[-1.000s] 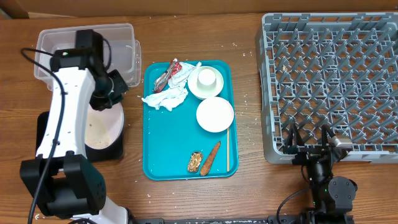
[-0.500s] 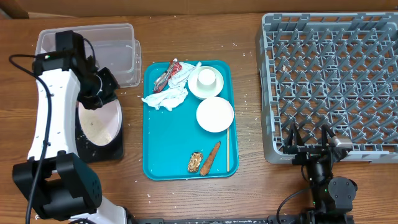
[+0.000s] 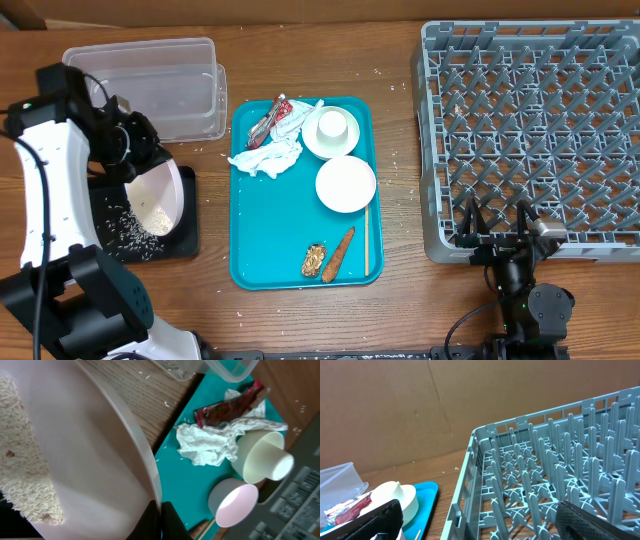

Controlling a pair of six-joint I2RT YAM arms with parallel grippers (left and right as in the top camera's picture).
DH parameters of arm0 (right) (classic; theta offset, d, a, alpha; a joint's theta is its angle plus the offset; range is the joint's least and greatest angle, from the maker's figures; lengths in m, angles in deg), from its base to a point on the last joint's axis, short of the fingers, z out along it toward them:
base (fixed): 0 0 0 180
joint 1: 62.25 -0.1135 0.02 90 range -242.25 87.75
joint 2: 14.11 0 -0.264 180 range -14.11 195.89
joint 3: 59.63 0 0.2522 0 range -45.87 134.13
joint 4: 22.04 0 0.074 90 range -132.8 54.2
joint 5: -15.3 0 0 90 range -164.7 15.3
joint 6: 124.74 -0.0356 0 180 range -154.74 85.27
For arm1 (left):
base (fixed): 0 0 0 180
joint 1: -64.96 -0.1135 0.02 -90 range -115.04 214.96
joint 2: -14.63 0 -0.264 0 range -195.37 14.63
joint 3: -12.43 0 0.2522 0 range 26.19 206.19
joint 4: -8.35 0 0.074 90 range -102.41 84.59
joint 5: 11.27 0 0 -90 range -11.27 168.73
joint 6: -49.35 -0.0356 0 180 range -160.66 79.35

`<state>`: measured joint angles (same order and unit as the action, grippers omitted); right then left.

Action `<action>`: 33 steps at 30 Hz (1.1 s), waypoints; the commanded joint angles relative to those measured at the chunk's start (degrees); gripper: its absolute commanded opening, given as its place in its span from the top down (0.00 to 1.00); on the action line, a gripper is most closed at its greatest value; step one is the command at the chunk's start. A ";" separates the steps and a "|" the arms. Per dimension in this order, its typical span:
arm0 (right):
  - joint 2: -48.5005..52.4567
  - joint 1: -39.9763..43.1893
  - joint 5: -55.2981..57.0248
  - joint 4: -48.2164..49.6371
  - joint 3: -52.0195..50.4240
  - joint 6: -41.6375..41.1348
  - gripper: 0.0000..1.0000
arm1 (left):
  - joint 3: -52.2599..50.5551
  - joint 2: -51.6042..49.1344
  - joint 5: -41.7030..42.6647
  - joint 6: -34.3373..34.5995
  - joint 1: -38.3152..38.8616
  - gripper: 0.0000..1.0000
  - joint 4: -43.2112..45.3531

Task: Sort waste into correct bins and load items into the dishwasher
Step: 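Tilt the plate with the left gripper to dump rice onto black tray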

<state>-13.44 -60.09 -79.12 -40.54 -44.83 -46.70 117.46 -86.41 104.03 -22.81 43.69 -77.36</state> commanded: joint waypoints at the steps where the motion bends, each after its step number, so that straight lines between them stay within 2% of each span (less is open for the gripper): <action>1: -0.50 -0.15 0.46 0.20 -0.57 0.22 0.00 | 0.81 1.20 6.49 -3.13 -2.82 0.96 -0.44; 13: -0.50 -0.15 0.46 0.20 -0.57 0.24 0.00 | 0.81 1.20 17.33 -8.09 -11.04 0.96 -1.51; 21: -0.50 -0.15 0.46 0.20 -0.57 0.22 0.00 | 0.81 1.20 20.72 -9.22 -15.50 0.96 -3.91; 24: -0.50 -0.15 0.46 0.20 -0.57 0.22 0.00 | 0.81 1.20 24.11 -10.73 -16.57 0.96 -3.96; 33: -0.50 -0.15 0.46 0.20 -0.57 0.24 0.00 | 0.81 1.20 26.88 -12.13 -17.07 0.96 -5.68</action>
<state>-13.44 -60.09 -79.12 -40.56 -44.83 -46.68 117.46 -86.41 126.92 -32.99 26.94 -82.16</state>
